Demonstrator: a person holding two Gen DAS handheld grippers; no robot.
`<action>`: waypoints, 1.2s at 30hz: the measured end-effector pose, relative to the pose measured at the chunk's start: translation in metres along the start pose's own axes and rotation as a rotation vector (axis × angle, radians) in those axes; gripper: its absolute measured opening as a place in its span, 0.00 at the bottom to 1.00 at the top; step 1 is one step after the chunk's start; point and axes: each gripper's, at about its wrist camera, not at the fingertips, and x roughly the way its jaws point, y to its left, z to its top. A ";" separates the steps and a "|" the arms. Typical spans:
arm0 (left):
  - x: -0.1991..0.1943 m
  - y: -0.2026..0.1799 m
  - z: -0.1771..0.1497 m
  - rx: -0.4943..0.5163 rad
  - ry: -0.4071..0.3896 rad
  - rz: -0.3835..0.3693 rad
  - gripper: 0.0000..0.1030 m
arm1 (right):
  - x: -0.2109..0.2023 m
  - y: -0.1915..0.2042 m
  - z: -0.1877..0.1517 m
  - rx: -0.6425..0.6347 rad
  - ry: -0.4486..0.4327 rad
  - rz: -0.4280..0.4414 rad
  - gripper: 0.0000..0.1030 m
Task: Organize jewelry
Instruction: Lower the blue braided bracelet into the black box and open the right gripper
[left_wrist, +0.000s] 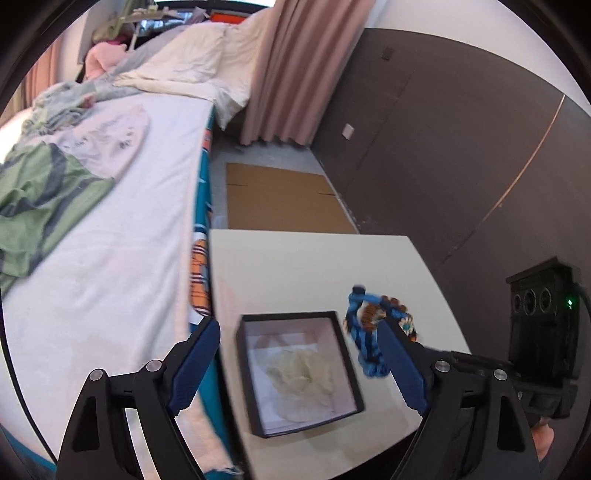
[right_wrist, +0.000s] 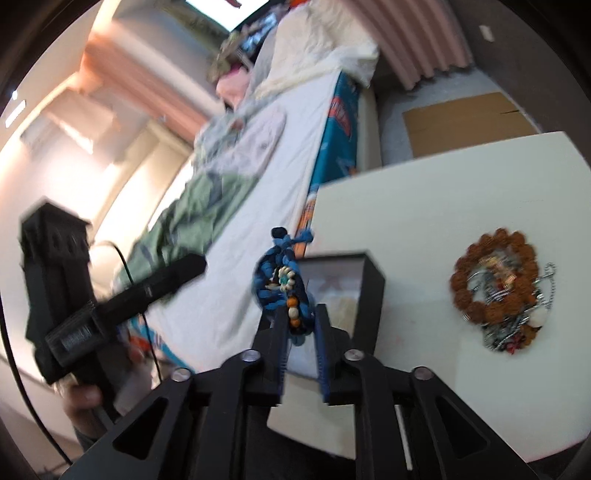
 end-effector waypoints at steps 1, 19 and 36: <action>-0.003 0.002 0.000 0.002 -0.005 0.015 0.85 | 0.003 -0.002 -0.001 0.014 0.012 0.005 0.43; -0.002 -0.052 0.002 0.100 -0.034 -0.027 0.85 | -0.101 -0.088 -0.006 0.218 -0.228 -0.114 0.78; 0.071 -0.136 0.005 0.231 0.062 -0.089 0.77 | -0.147 -0.151 -0.022 0.338 -0.289 -0.156 0.78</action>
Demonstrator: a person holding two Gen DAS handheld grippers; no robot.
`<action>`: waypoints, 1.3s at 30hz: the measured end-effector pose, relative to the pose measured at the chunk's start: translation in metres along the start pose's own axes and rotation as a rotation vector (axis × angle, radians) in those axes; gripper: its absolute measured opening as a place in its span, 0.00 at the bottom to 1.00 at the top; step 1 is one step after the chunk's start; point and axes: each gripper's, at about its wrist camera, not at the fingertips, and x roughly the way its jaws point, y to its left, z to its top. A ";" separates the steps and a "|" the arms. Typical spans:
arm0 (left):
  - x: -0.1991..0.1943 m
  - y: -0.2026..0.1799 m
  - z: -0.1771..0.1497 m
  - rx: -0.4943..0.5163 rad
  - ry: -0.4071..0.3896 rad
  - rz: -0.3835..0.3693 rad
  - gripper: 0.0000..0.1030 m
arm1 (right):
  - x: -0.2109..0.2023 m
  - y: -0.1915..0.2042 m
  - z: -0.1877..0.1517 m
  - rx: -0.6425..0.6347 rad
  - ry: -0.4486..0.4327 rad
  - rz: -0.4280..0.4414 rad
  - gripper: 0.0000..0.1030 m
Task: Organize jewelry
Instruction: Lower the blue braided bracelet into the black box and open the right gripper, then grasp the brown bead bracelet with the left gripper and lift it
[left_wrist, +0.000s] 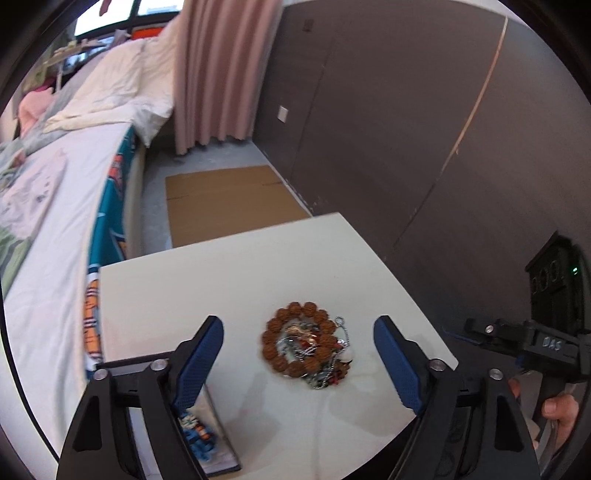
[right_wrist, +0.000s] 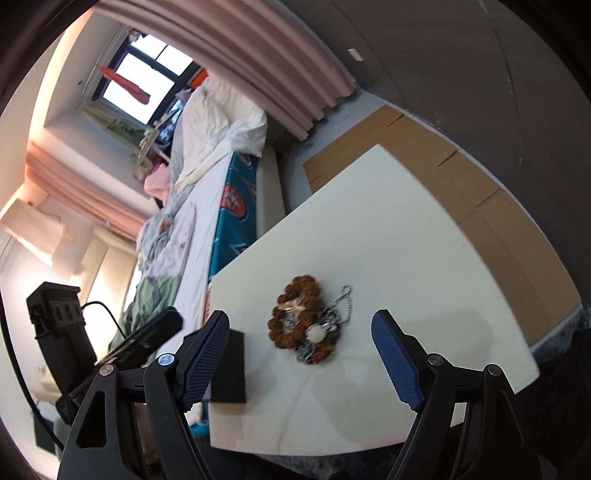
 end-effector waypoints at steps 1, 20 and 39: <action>0.007 -0.003 0.001 0.006 0.017 -0.001 0.73 | 0.001 -0.005 0.001 0.013 0.004 -0.012 0.78; 0.124 -0.033 0.000 0.026 0.272 0.016 0.42 | 0.027 -0.054 0.013 0.143 0.093 -0.044 0.78; 0.120 -0.016 0.012 -0.027 0.234 0.035 0.20 | 0.043 -0.050 0.011 0.133 0.147 -0.030 0.78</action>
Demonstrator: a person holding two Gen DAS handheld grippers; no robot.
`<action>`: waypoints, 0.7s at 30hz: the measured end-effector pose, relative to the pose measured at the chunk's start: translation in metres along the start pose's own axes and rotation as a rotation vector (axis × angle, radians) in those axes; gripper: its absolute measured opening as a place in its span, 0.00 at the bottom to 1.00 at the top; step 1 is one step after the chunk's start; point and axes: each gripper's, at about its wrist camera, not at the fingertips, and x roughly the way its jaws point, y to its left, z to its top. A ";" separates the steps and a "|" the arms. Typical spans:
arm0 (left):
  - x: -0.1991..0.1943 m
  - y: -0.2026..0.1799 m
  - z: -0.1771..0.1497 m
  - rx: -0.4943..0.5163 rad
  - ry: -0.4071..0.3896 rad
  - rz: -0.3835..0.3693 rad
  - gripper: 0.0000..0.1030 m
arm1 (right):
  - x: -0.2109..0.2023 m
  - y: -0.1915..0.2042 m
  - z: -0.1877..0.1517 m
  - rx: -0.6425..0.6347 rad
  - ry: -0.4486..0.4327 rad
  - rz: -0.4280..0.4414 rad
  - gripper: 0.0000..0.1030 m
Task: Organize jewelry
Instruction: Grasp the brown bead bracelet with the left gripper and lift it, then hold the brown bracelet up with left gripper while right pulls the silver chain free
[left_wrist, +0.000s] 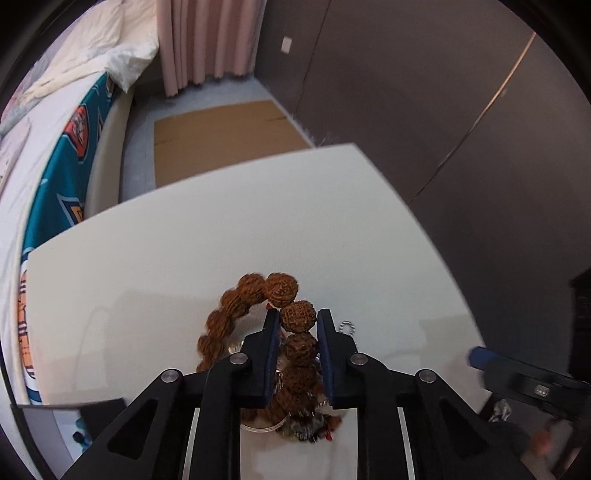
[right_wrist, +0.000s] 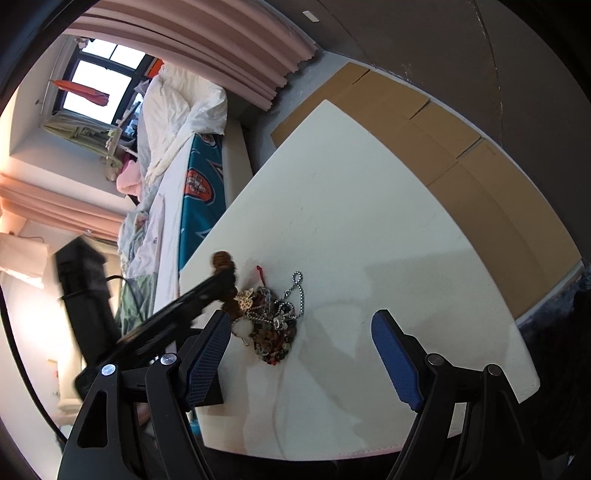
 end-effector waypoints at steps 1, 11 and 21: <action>-0.009 0.001 -0.002 0.004 -0.018 -0.011 0.20 | 0.001 0.001 0.000 -0.003 0.002 -0.001 0.78; -0.060 0.000 -0.012 0.070 -0.154 0.059 0.20 | 0.019 0.018 -0.007 -0.030 0.043 -0.011 0.77; -0.099 0.007 -0.019 0.129 -0.266 0.154 0.20 | 0.031 0.032 -0.012 -0.061 0.070 -0.012 0.77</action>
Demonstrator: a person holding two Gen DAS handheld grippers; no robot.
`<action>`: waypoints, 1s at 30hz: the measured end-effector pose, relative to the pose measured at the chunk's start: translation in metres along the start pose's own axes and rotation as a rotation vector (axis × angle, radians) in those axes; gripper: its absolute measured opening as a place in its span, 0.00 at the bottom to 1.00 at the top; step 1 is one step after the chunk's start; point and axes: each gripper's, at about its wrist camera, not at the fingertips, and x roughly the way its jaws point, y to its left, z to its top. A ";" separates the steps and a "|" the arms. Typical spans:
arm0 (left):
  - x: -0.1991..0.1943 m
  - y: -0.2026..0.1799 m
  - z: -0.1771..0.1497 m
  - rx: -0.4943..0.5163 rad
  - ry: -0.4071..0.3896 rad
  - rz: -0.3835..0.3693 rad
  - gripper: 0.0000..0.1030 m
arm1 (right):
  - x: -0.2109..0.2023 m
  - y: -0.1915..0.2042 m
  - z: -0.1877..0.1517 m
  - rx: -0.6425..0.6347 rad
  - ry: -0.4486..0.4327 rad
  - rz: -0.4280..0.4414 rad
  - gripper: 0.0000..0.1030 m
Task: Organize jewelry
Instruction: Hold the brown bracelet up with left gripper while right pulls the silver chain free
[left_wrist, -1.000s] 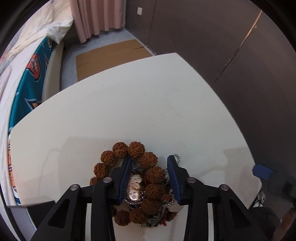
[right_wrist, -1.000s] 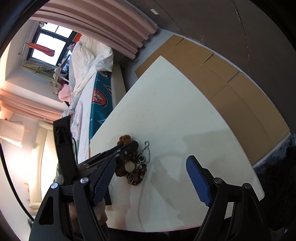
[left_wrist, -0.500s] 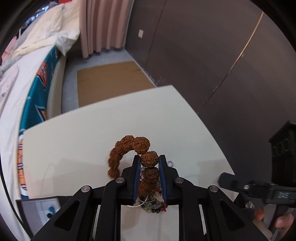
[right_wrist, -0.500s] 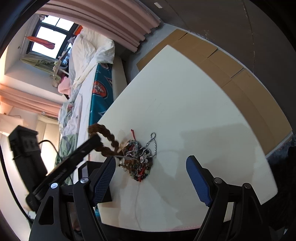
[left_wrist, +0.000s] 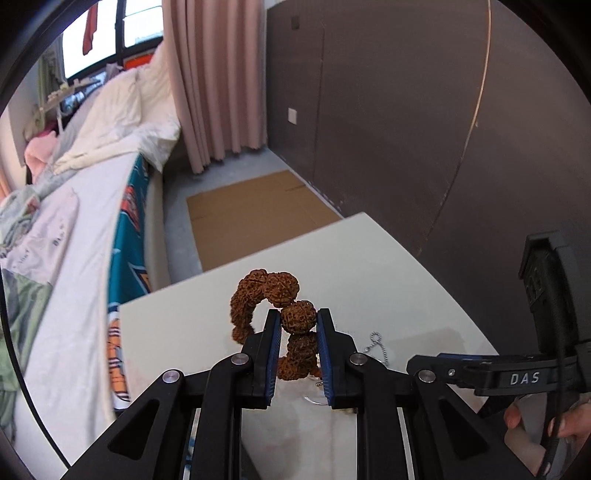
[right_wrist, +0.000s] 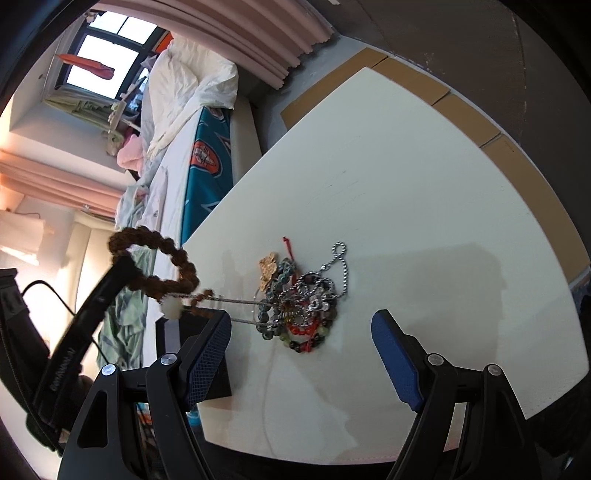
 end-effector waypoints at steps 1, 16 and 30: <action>-0.005 0.003 0.001 0.000 -0.013 0.013 0.20 | 0.002 0.001 0.000 -0.002 0.003 0.000 0.77; -0.047 0.030 0.005 0.014 -0.102 0.120 0.20 | 0.023 0.033 -0.011 -0.056 0.045 0.044 0.71; -0.064 0.047 0.005 -0.036 -0.116 0.109 0.20 | 0.051 0.082 -0.025 -0.371 0.042 -0.201 0.71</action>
